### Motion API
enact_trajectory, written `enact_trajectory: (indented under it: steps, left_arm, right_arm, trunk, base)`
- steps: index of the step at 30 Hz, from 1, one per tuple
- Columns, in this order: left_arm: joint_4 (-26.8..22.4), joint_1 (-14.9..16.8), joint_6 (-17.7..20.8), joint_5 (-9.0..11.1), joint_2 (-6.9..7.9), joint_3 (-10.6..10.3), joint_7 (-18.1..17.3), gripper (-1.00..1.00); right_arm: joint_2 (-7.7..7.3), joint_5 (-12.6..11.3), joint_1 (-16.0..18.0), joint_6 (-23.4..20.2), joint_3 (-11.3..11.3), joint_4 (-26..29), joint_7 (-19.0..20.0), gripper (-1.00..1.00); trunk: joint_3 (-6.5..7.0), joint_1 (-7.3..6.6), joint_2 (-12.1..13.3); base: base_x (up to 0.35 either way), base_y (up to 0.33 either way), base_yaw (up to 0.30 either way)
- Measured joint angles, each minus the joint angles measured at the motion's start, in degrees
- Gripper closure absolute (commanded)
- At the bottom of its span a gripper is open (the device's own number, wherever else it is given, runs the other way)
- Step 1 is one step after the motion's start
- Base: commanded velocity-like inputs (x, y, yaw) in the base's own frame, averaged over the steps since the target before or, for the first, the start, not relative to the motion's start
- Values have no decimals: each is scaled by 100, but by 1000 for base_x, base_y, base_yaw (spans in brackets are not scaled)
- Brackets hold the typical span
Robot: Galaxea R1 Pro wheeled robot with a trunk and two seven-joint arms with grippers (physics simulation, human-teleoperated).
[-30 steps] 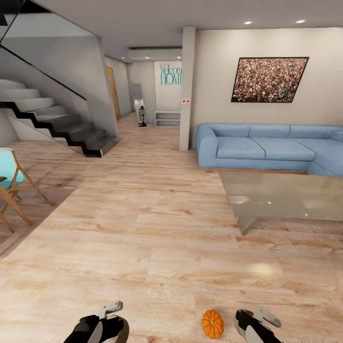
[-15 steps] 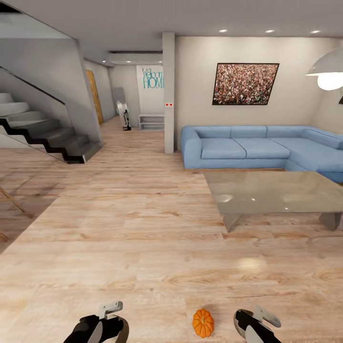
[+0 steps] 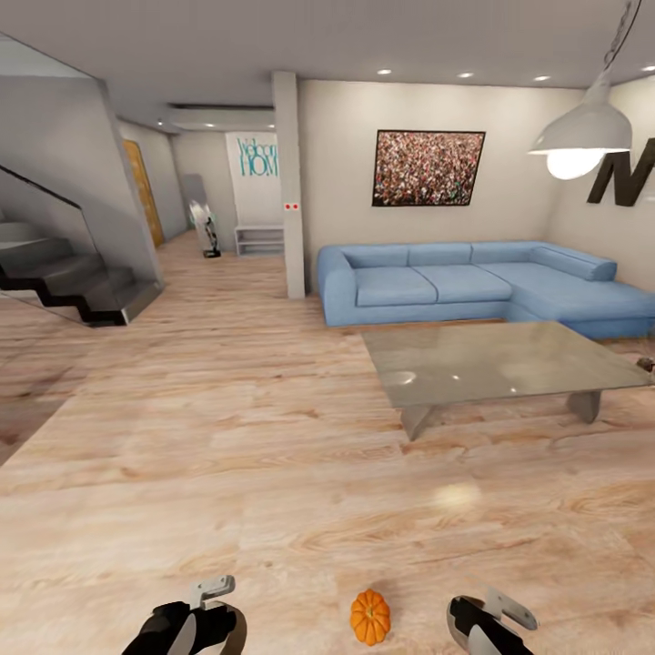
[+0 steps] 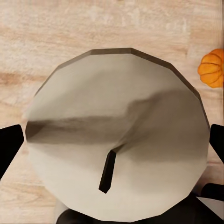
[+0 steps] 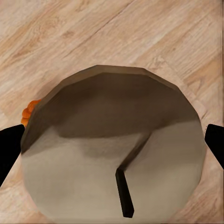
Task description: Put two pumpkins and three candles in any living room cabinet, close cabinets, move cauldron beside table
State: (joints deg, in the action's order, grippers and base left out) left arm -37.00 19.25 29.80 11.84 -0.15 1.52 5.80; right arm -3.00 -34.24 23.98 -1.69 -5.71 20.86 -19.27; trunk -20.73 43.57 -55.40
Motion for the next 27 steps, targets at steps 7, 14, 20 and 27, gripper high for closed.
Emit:
enact_trajectory:
  steps: [7,14,20,27]
  left_arm:
    - [3,0,-3,2,-4,-2,0,100]
    - [0,0,-5,-1,1,-3,0,100]
    - [2,0,-1,-1,11,-2,0,100]
    - [1,0,-1,0,9,-2,0,100]
  right_arm:
    - [1,0,1,1,0,-12,1,100]
    - [1,0,1,0,0,-13,-2,100]
    - [4,5,1,1,0,-12,-1,100]
    - [4,3,2,1,-1,-12,-2,100]
  trunk:
    - [51,0,0]
    - [102,0,0]
    - [146,0,0]
    - [198,0,0]
  base:
    - [0,0,-218]
    - [0,0,-217]
    - [0,0,-216]
    - [0,0,-216]
